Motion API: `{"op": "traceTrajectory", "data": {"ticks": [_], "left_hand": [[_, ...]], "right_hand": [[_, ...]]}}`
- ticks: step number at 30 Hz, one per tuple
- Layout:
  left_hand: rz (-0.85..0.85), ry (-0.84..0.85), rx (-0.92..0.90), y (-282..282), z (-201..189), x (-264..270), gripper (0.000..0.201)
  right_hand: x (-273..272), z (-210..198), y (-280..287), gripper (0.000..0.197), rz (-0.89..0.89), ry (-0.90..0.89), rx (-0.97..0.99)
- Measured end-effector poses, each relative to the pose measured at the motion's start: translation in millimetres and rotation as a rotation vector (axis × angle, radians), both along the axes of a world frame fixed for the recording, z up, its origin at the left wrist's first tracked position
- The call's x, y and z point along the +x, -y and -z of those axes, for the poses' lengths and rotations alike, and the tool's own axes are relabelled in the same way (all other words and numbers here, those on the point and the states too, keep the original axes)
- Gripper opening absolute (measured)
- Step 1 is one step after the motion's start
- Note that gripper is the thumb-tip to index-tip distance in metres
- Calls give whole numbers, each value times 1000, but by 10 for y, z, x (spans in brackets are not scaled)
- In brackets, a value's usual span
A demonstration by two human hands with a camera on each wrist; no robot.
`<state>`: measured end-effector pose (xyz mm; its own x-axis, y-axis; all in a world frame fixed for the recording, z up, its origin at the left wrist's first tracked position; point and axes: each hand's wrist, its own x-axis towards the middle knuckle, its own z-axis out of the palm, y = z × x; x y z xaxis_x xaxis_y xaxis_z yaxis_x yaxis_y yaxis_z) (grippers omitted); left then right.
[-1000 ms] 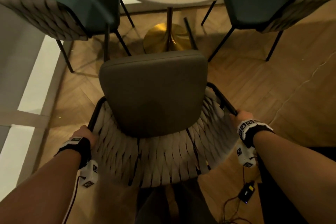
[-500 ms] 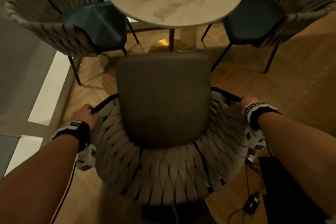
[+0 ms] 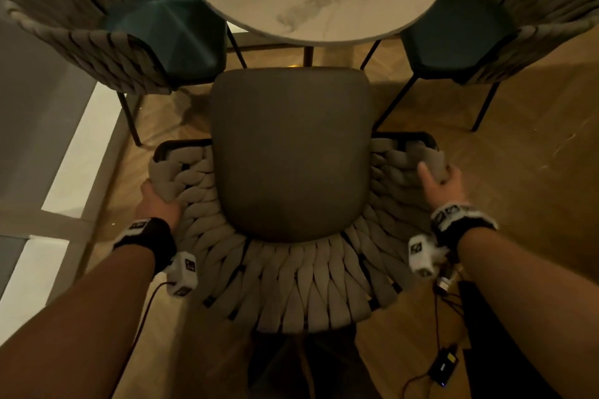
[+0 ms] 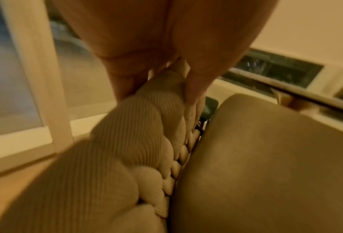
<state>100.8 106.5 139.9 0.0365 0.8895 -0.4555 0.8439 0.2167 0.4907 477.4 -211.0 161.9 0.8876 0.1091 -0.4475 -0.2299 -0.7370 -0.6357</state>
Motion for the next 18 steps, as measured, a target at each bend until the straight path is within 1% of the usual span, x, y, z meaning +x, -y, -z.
{"op": "traceTrajectory", "data": {"ticks": [1,3,5,7,8,10,13,15,16,18], "left_hand": [[-33,40,41,36,-1,3,71],[-89,135,87,146,65,-28,77],[-100,133,22,323,179,-104,84],[-129,90,-91,489,294,-214,85],[-140,69,-127,552,311,-244,81],[-147,44,-141,590,354,-292,73],[-114,61,-102,574,358,-320,78],[-82,83,-81,549,327,-296,77],[-78,99,-83,530,308,-272,75],[-67,124,-80,456,304,-206,79]], "right_hand": [[-188,111,122,84,41,-63,30],[-478,405,357,90,88,-163,28],[-619,661,513,94,142,-266,-7],[-683,779,581,90,151,-360,-57],[-710,775,593,85,140,-369,-75],[-726,807,613,75,130,-344,-98],[-759,737,614,64,147,-355,-45],[-720,687,585,62,153,-311,-21],[-696,642,567,62,132,-287,-24],[-609,535,518,62,86,-255,-42]]}}
